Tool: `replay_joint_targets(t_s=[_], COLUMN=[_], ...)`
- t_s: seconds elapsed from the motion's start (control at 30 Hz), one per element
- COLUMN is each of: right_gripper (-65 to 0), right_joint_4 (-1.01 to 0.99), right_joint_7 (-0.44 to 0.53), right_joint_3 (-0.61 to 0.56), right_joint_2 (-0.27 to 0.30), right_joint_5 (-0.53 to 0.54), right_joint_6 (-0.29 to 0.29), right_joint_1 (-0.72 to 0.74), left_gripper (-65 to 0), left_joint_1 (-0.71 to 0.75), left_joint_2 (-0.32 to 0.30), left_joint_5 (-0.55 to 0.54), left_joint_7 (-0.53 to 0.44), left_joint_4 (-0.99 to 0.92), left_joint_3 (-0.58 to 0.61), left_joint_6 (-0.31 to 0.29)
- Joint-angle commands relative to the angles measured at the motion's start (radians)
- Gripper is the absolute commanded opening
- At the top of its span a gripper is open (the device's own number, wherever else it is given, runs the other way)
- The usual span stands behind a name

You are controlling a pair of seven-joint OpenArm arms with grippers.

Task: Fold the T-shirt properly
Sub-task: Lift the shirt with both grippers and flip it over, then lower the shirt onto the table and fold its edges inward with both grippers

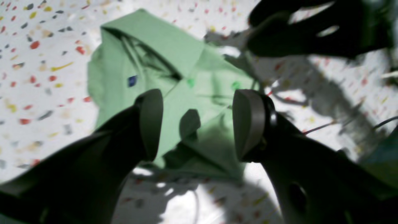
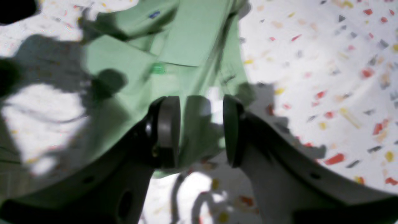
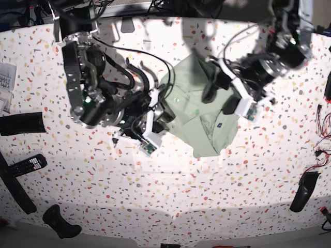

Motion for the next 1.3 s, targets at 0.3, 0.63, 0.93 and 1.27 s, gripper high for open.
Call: replay_joint_targets(t_s=[0.3, 0.63, 0.93, 1.27], right_gripper=[-42.9, -42.9, -42.9, -42.9], right_joint_4=[-0.059, -0.180, -0.342, -0.365], right_joint_7=[0.068, 0.118, 0.211, 0.121], right_joint_3=[0.004, 0.003, 0.003, 0.002], right_joint_2=[-0.002, -0.003, -0.003, -0.003], right_joint_5=[-0.024, -0.029, -0.123, -0.005], right_joint_6=[0.004, 0.004, 0.004, 0.004], right_joint_1=[0.018, 0.016, 0.016, 0.010], left_gripper=[-32.0, -32.0, -32.0, -32.0], left_joint_1=[0.019, 0.092, 0.064, -0.117], left_joint_2=[0.101, 0.102, 0.116, 0.109], left_joint_5=[0.071, 0.118, 0.119, 0.249], left_joint_7=[-0.018, -0.054, -0.080, -0.080], left_joint_4=[-0.050, -0.053, -0.238, -0.337], left_joint_3=[-0.002, -0.002, -0.002, -0.003], left_joint_6=[0.002, 0.005, 0.005, 0.014])
